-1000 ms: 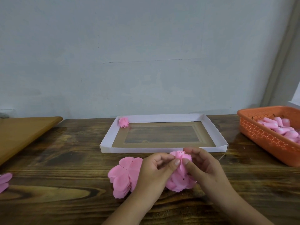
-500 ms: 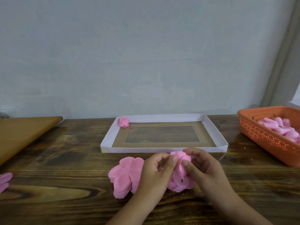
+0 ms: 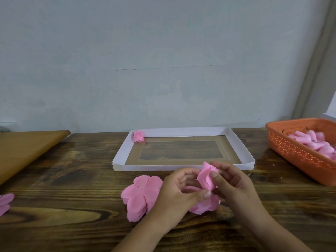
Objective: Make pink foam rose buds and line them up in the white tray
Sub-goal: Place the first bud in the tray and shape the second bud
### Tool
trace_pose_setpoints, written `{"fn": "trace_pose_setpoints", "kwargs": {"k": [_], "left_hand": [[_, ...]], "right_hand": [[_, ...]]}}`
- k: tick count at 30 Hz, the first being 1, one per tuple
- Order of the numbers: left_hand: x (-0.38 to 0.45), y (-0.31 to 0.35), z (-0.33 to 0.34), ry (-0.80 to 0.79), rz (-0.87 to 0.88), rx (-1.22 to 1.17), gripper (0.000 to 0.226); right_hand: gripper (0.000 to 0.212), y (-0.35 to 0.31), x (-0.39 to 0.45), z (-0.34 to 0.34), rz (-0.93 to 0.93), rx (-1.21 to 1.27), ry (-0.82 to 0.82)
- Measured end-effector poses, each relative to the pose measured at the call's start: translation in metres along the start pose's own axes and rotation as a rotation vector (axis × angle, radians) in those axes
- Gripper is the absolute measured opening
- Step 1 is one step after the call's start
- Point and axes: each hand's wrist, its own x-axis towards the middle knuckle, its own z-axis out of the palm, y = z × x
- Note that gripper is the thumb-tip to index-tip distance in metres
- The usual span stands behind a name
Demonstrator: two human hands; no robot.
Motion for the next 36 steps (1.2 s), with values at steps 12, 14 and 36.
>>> {"fn": "trace_pose_setpoints", "kwargs": {"k": [12,14,36], "left_hand": [[-0.0025,-0.0009,-0.0008,0.035,0.049,0.210,0.042],[-0.0021,-0.0004,-0.0011,0.040,0.050,0.215,0.042],[0.0024,0.0007,-0.0062,-0.006,-0.017,0.113,0.060]], "right_hand": [[0.031,-0.0025,-0.0022,0.0010,0.011,-0.014,-0.040],[0.033,-0.0022,-0.0023,0.0008,0.017,-0.012,-0.042],[0.044,-0.0036,-0.0018,0.0006,-0.007,0.009,-0.079]]}}
